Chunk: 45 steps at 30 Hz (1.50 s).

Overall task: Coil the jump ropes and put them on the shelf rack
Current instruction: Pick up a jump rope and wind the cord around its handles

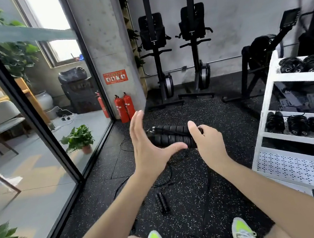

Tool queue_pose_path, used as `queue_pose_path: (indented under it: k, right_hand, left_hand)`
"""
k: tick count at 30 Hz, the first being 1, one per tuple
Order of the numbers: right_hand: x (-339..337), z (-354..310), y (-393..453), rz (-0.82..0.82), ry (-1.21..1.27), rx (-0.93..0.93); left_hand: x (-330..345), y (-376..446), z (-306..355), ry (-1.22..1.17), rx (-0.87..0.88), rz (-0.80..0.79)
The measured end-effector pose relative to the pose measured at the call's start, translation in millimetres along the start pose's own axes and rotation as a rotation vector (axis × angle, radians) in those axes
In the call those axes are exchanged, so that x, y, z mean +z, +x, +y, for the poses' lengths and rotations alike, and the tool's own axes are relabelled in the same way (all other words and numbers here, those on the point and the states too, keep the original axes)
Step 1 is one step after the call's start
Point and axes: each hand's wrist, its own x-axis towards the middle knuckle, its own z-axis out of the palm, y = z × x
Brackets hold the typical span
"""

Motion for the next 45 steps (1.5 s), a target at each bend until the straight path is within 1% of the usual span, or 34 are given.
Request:
queue_pose_path:
  k: [1,2,3,4,5,7,9,10,12,13,14,17,19,21,25,27,30,32,35,37,39,40,42,45]
  right_hand:
    - [-2,2,2,0.0,-0.055,-0.033]
    - [-2,3,2,-0.013,-0.097,-0.066]
    - [-2,5,2,-0.035,-0.127,-0.095]
    - [-2,5,1,-0.053,-0.141,-0.118]
    - [-1,5,-1,-0.065,-0.146,-0.133]
    - [-1,4,-2,-0.074,-0.139,-0.151]
    - [-3,2,-5,-0.069,-0.112,-0.156]
    - [-4,2,-6,-0.071,-0.053,-0.148]
    - [-7,4,-7,-0.108,0.143,-0.116]
    - [-10,6,-8,-0.119,0.194,-0.118]
    - [-13,9,-7,-0.117,0.186,-0.154]
    - [-18,21,-4,-0.034,-0.049,-0.316]
    - [-14,22,-5,-0.026,-0.191,-0.318]
    - [-2,16,-7,-0.086,-0.368,-0.278]
    - [16,-13,-13,-0.306,-0.653,-0.112]
    - [15,-24,-15,-0.343,-0.767,-0.131]
    - [3,-41,-19,-0.354,-0.897,-0.277]
    - [-4,-47,-16,-0.352,-0.84,-0.3]
    - [-12,-44,-5,-0.386,-0.661,-0.294]
    - [-19,-41,3,-0.42,-0.604,-0.379]
    - [-27,-43,11,-0.448,-0.557,-0.451]
    - [-31,-45,16,-0.465,-0.533,-0.459]
    - [-40,-48,28,-0.508,-0.518,-0.434]
    - [-51,-49,44,-0.543,-0.463,-0.392]
  left_hand:
    - [-4,5,-3,0.205,0.217,-0.066]
    - [-4,9,-5,0.415,0.388,-0.168]
    - [-1,12,-5,0.603,0.491,-0.29]
    - [3,15,-5,0.75,0.522,-0.403]
    - [8,16,-3,0.856,0.508,-0.486]
    - [14,18,1,0.975,0.443,-0.558]
    - [15,19,4,0.977,0.423,-0.564]
    - [14,20,7,0.96,0.42,-0.548]
    - [13,20,12,0.91,0.396,-0.521]
    - [12,20,12,0.872,0.364,-0.52]
    - [11,20,14,0.825,0.314,-0.519]
    - [7,28,13,0.692,0.148,-0.483]
    - [8,35,15,0.654,0.078,-0.45]
    - [14,38,19,0.642,0.009,-0.437]
    - [30,42,23,0.66,-0.123,-0.432]
    - [33,46,17,0.779,-0.053,-0.407]
    - [31,51,6,1.006,0.091,-0.418]
    - [30,52,2,1.095,0.141,-0.443]
    - [27,52,-2,1.222,0.236,-0.464]
    - [22,51,-3,1.281,0.312,-0.492]
    - [19,51,-3,1.305,0.395,-0.547]
    - [17,49,-2,1.299,0.448,-0.581]
    - [13,45,-1,1.259,0.561,-0.636]
    - [5,43,-4,1.161,0.696,-0.662]
